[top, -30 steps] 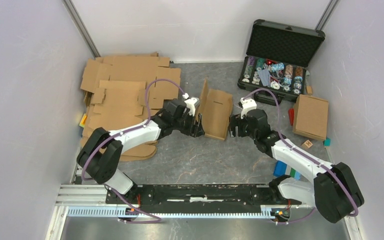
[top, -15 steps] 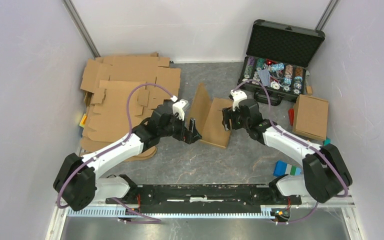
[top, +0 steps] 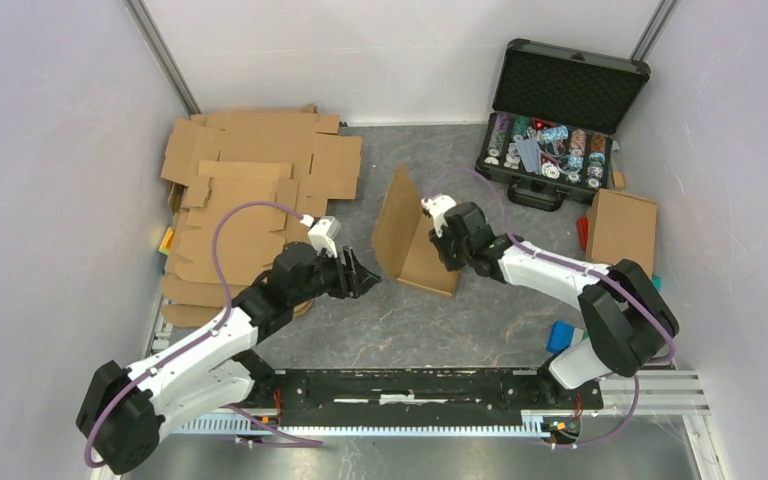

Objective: Fold the paper box

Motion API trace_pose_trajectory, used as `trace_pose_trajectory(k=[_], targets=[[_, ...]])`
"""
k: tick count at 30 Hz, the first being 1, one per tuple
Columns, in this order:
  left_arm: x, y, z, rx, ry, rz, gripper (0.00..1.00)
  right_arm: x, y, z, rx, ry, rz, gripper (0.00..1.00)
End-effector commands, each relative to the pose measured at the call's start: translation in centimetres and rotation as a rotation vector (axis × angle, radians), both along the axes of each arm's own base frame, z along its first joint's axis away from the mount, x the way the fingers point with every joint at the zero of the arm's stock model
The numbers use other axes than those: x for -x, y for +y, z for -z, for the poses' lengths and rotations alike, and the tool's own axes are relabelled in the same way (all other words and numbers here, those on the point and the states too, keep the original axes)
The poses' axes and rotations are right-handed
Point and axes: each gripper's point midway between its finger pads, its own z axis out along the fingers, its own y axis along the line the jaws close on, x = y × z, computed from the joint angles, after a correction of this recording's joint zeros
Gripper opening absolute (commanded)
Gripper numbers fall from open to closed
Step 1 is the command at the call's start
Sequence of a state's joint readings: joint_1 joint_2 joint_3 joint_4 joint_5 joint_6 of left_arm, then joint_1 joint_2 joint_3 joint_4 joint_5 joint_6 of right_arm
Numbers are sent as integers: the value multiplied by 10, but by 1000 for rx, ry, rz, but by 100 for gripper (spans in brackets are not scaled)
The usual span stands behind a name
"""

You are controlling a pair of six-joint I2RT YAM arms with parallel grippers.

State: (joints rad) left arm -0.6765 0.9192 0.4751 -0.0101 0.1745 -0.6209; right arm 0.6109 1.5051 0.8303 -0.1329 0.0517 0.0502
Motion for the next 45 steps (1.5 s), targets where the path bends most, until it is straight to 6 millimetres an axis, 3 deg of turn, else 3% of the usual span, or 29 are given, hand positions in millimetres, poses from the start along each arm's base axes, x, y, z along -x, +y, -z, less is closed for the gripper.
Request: trace_pose_trajectory(k=[1, 6, 9, 13, 17, 21, 25, 29, 32, 34, 36, 38, 42, 45], targets=[[-9, -5, -18, 82, -45, -46, 62, 29, 0, 14, 42, 25, -54, 25], [-12, -19, -16, 100, -36, 11, 58, 59, -6, 33, 64, 43, -71, 22], [-18, -20, -12, 79, -40, 4, 53, 79, 9, 31, -9, 61, -114, 22], [-34, -15, -4, 38, -18, -14, 41, 106, 53, 14, -150, 68, -210, 22], [-42, -27, -6, 37, -10, 53, 38, 117, 91, -9, -263, 49, -256, 21], [-61, -18, -2, 6, -25, 5, 38, 111, 103, -32, -327, 9, -254, 22], [-79, -27, -6, -22, -52, 43, 38, 86, 76, -54, -277, -125, -130, 18], [-99, -40, -7, -51, -72, 76, 38, 62, 22, -61, -204, -206, 58, 22], [-108, -49, -14, -52, -119, 130, 40, 44, -29, -60, -191, -236, 217, 34], [-110, -53, -22, -62, -127, 160, 42, 36, -64, -52, -187, -242, 336, 53], [-101, -49, -26, -70, -117, 174, 52, 33, -89, -43, -188, -240, 426, 74], [-91, -39, -28, -72, -116, 150, 64, 33, -104, -35, -192, -229, 482, 83], [-61, -17, -23, -63, -73, 93, 73, 36, -124, -16, -189, -190, 559, 84], [-33, -10, -4, -30, 6, 60, 73, 38, -127, -5, -216, -163, 554, 84]])
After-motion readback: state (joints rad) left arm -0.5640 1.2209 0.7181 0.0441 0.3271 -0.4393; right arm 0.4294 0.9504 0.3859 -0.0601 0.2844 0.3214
